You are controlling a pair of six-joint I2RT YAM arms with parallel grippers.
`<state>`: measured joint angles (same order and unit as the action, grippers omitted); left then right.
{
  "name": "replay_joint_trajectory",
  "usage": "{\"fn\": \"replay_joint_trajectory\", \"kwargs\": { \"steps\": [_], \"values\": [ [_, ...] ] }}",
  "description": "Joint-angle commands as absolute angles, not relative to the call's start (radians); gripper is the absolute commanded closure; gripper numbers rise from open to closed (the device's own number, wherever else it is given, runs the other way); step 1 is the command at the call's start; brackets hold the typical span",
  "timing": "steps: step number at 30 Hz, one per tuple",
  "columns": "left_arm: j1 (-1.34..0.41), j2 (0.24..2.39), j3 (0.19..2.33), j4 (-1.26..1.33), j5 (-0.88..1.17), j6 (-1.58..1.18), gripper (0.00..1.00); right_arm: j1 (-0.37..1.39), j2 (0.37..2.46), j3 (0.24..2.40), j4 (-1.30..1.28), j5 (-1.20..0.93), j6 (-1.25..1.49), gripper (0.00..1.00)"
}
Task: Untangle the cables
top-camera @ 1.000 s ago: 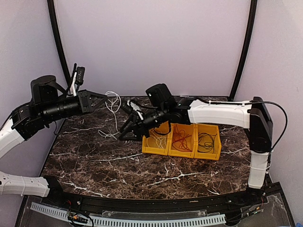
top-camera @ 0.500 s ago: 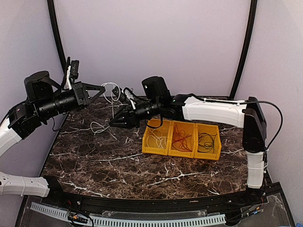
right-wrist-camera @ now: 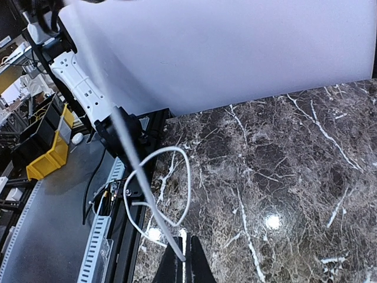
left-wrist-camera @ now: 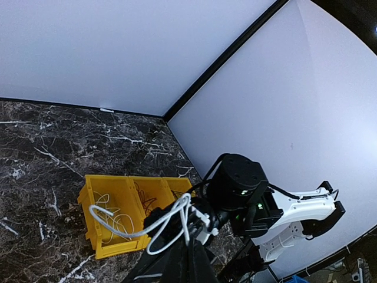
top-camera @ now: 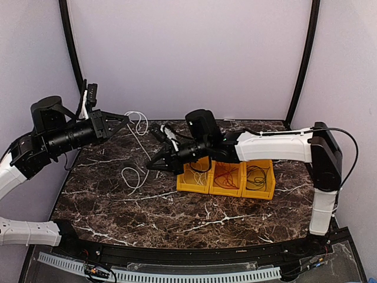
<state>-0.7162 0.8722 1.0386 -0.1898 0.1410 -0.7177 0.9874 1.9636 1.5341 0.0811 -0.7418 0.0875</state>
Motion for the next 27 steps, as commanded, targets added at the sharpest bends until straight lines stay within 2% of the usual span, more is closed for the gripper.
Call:
{"fn": "replay_joint_trajectory", "kwargs": {
  "steps": [1,8,12,18,27],
  "values": [
    [-0.719,0.793,0.966,-0.149,-0.001,-0.733,1.00,0.982,1.829,1.378,0.055,-0.691,-0.034,1.00],
    [-0.719,0.730,0.795,-0.072,-0.172,-0.728,1.00,0.982,1.765,1.303,-0.163,-0.682,-0.201,1.00],
    [-0.719,0.746,0.692,0.037,-0.144,-0.771,1.00,0.966,1.704,1.243,-0.212,-0.631,-0.236,1.00],
    [-0.726,0.983,0.613,0.329,0.023,-0.834,1.00,0.878,1.600,1.184,-0.204,-0.516,-0.237,1.00],
    [-0.766,1.372,0.822,0.490,0.082,-0.792,1.00,0.750,1.645,1.191,-0.161,-0.239,-0.235,1.00]
  ]
}}
